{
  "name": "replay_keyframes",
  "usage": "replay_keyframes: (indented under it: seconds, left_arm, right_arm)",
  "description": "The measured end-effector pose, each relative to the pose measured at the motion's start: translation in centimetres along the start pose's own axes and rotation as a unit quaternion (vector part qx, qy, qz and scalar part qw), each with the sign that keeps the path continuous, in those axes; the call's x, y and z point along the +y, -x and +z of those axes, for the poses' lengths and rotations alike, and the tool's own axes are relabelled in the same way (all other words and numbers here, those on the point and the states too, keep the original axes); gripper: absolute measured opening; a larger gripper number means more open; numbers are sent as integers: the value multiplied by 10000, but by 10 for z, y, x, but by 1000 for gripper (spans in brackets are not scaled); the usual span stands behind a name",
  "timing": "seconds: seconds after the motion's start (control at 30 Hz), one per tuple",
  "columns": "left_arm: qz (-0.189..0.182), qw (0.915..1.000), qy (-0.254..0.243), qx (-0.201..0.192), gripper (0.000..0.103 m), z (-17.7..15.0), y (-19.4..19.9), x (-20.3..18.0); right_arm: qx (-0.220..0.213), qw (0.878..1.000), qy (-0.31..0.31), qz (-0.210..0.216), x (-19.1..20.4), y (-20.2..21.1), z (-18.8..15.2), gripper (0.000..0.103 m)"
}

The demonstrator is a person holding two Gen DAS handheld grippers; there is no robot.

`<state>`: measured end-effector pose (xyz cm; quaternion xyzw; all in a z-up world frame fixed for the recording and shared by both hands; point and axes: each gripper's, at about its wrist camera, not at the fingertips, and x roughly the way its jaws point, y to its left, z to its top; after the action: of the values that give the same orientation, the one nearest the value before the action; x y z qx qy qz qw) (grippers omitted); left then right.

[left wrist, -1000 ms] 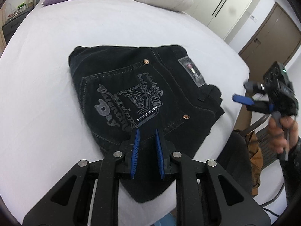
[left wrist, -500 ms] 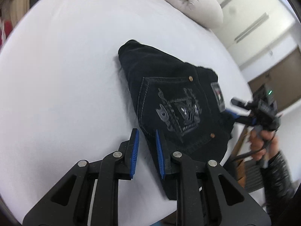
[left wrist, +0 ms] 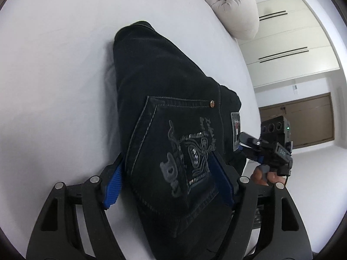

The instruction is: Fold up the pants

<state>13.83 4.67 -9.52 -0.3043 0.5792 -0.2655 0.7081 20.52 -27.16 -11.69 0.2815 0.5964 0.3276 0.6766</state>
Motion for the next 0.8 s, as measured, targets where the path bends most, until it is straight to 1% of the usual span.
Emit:
replay_keyframes:
  seconds: [0.07,0.1,0.13,0.17,0.2,0.23,0.27,0.37,0.47,0.53,0.6,0.67,0.73,0.8]
  left_arm:
    - [-54,10000,-20,69,69,3,-4,0]
    - [-55,9999,-72,127,68,4,-6,-1]
    - [-36,9997,-122,189,61,7,-9,-1]
    - [-8,9997,-124,230,49,9,-12,0]
    - [-12,9997,-84,249,46,10,-12,4]
    - [-75,9996,-13,265,41,11,-12,7]
    - [-119,9996,10,270,37,12,-9,9]
    - [-199,9995,-67,239,29,11,-5,10]
    - [-418,9990,-42,150,25,9,3,13]
    - [-658,9978,21,86,24,7,15,16]
    - [-784,9969,45,-11,23,4,31,22]
    - [-857,9962,105,-124,23,2,49,31]
    - [-901,9953,237,-270,23,3,72,51]
    - [-811,9955,311,-377,23,7,90,71]
  right_arm:
    - [105,9999,-15,-32,-1,-6,2,60]
    - [135,9999,-63,-19,-3,-8,3,55]
    - [147,9998,-118,-11,-6,-10,5,47]
    - [140,9997,-175,2,-8,-11,5,41]
    - [124,9997,-225,17,-11,-13,5,34]
    - [94,9997,-244,9,-10,-14,3,31]
    - [48,9998,-212,-30,-9,-14,1,30]
    - [-108,9998,-142,-94,1,-10,-5,27]
    - [-307,9995,-54,-95,13,-4,-11,24]
    - [-449,9990,18,36,23,1,-15,23]
    - [-523,9985,134,133,40,4,-20,22]
    - [-514,9980,275,240,58,-1,-25,22]
    - [-432,9976,390,368,76,-12,-27,22]
    - [-279,9974,481,449,91,-31,-24,22]
